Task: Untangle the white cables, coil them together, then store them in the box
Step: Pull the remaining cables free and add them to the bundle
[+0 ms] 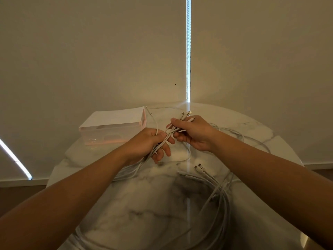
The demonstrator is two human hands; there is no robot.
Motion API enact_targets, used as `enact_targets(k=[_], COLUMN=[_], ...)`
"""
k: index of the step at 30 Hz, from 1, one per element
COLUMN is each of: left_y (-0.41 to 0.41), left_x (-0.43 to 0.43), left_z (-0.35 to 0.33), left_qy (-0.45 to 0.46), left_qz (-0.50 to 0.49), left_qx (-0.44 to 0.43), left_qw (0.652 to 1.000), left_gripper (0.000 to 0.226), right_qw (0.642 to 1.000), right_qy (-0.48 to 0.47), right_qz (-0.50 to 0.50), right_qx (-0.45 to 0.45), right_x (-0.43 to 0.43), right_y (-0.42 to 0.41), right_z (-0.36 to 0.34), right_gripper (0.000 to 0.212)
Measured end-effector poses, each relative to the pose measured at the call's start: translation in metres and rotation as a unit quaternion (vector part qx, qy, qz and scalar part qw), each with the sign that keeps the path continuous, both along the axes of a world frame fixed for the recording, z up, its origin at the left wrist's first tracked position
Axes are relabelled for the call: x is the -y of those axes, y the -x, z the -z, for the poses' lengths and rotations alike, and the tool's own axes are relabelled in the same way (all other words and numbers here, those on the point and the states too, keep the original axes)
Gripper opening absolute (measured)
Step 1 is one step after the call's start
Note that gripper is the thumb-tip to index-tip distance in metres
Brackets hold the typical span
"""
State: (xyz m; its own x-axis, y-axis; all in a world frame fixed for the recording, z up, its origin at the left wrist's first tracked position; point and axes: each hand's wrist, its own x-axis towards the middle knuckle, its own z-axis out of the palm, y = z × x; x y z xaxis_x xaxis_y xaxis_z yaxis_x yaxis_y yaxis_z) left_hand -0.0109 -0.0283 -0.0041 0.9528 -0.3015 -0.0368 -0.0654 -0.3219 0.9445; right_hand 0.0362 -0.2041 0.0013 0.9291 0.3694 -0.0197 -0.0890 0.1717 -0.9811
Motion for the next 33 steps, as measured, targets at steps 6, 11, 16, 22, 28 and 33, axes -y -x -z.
enact_targets(k=[6,11,16,22,28,33], left_y=[0.005,0.006,0.004,0.000,0.003,0.005], left_x=[-0.013,-0.019,-0.022,-0.012,0.003,0.008], left_z=[0.003,-0.001,-0.008,-0.015,-0.026,-0.021], left_qy=[-0.034,-0.075,-0.086,-0.055,-0.104,-0.089], left_qz=[0.052,0.102,0.116,0.057,0.088,0.078], left_qx=[0.000,-0.028,-0.070,-0.045,-0.053,-0.075], left_qw=[0.998,0.991,0.987,0.996,0.989,0.990], left_gripper=[0.034,0.033,0.036,0.042,0.041,0.045], right_qw=[0.998,0.998,0.999,0.999,0.995,0.990], right_qy=[-0.046,-0.051,-0.039,-0.014,0.016,0.039], right_qz=[0.011,0.013,0.016,-0.005,-0.024,-0.054], right_qx=[-0.030,-0.042,-0.026,0.039,0.099,0.125], right_x=[0.001,0.001,0.003,-0.001,-0.001,0.003], right_y=[-0.002,0.000,0.001,0.004,0.005,0.003], right_z=[0.003,0.004,0.005,0.002,0.002,-0.002], right_gripper=[0.031,0.024,0.019,0.019,0.022,0.032])
